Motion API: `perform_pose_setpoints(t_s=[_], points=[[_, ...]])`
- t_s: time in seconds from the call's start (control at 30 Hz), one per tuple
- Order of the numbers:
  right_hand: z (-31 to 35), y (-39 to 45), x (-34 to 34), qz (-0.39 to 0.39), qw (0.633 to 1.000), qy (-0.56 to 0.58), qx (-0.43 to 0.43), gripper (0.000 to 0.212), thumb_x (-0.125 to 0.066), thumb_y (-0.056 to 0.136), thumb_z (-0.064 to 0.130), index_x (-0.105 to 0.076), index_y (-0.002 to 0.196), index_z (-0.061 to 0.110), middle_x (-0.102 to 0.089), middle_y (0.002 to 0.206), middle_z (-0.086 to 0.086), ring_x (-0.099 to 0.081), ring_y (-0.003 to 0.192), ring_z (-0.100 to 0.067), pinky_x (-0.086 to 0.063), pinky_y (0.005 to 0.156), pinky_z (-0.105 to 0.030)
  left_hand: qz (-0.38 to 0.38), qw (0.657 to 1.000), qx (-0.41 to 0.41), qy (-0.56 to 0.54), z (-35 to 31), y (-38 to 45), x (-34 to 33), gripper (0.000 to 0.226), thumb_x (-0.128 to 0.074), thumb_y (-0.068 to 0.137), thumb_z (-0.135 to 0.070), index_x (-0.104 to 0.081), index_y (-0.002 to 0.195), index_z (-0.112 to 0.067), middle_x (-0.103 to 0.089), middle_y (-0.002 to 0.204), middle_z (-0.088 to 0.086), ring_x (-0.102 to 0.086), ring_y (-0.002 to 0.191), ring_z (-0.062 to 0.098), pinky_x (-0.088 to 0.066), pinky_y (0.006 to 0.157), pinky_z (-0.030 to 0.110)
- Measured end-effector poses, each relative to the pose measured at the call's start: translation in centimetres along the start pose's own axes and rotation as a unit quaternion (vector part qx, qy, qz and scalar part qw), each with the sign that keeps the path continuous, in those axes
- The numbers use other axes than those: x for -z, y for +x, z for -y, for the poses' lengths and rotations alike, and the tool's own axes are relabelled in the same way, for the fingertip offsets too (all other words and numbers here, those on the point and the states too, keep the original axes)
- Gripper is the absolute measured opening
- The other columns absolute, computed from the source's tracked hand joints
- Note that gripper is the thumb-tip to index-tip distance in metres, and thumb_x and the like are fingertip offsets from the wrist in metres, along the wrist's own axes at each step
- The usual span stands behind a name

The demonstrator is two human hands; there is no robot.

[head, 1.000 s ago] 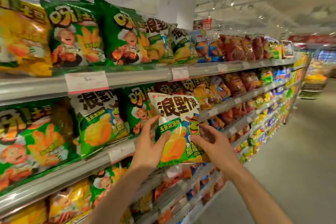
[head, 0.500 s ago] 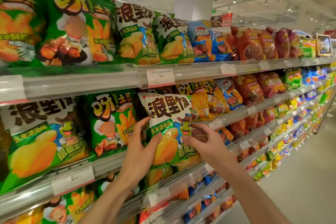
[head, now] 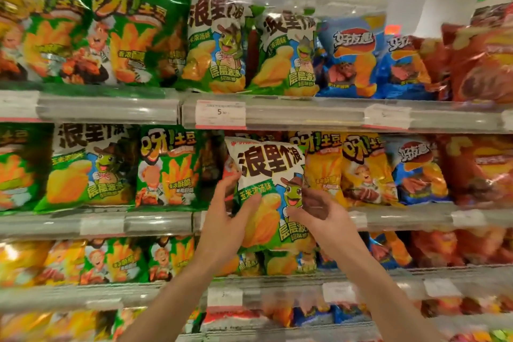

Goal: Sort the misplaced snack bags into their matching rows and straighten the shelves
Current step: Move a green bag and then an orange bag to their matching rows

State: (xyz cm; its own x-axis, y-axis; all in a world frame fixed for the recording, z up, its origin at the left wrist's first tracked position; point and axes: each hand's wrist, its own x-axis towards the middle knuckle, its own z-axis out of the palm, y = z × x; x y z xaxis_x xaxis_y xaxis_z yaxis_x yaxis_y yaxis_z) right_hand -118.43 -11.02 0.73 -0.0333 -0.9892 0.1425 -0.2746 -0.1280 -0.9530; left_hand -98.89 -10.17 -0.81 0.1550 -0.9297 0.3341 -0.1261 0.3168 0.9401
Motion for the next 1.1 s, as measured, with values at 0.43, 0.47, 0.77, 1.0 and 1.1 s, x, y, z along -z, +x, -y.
perform_pose_setpoints(t_s=[0.43, 0.47, 0.77, 1.0, 1.1], points=[[2.5, 2.7, -5.3, 0.08, 0.992, -0.069, 0.071, 0.065, -0.069, 0.083, 0.058, -0.048, 0.136, 0.027, -0.059, 0.119, 0.015, -0.057, 0.108, -0.002, -0.05, 0.095, -0.026, -0.122, 0.993, -0.003, -0.004, 0.1, 0.4, 6.3, 0.044, -0.07, 0.085, -0.048, -0.05, 0.123, -0.058, -0.05, 0.132, -0.023, -0.05, 0.13, 0.016, -0.05, 0.101, 0.048], [2.6, 3.4, -5.1, 0.05, 0.992, -0.094, 0.072, 0.064, -0.065, 0.085, 0.059, -0.047, 0.136, 0.027, -0.055, 0.124, 0.015, -0.055, 0.112, -0.004, -0.046, 0.098, -0.027, -0.127, 0.992, -0.006, 0.003, 0.2, 0.4, 6.7, 0.044, -0.07, 0.087, -0.045, -0.05, 0.125, -0.055, -0.048, 0.127, -0.027, -0.048, 0.13, 0.013, -0.049, 0.102, 0.046], [0.4, 9.9, -8.2, 0.004, 0.975, -0.221, 0.001, 0.097, -0.051, 0.087, 0.07, -0.016, 0.154, 0.008, -0.037, 0.155, -0.015, -0.04, 0.139, -0.037, -0.037, 0.112, -0.048, -0.144, 0.988, -0.014, 0.051, 0.7, 0.9, 9.5, 0.043, -0.069, 0.087, -0.045, -0.049, 0.124, -0.058, -0.043, 0.147, -0.014, -0.042, 0.135, 0.011, -0.048, 0.104, 0.048], [0.3, 10.3, -9.1, -0.031, 0.984, -0.171, 0.03, 0.096, -0.066, 0.076, 0.069, -0.027, 0.147, 0.016, -0.058, 0.134, -0.009, -0.058, 0.119, -0.034, -0.048, 0.101, -0.049, -0.139, 0.99, -0.01, 0.017, 0.5, 0.9, 10.9, 0.046, -0.07, 0.079, -0.053, -0.05, 0.12, -0.061, -0.053, 0.137, -0.009, -0.055, 0.127, 0.022, -0.056, 0.093, 0.05], [1.3, 10.4, -8.7, -0.037, 0.983, -0.169, 0.054, 0.09, -0.071, 0.078, 0.061, -0.03, 0.146, 0.018, -0.058, 0.133, -0.006, -0.057, 0.121, -0.032, -0.048, 0.101, -0.048, -0.144, 0.989, -0.012, 0.021, 0.4, 0.9, 11.2, 0.045, -0.069, 0.078, -0.055, -0.05, 0.119, -0.061, -0.054, 0.134, -0.013, -0.055, 0.126, 0.022, -0.054, 0.096, 0.052]])
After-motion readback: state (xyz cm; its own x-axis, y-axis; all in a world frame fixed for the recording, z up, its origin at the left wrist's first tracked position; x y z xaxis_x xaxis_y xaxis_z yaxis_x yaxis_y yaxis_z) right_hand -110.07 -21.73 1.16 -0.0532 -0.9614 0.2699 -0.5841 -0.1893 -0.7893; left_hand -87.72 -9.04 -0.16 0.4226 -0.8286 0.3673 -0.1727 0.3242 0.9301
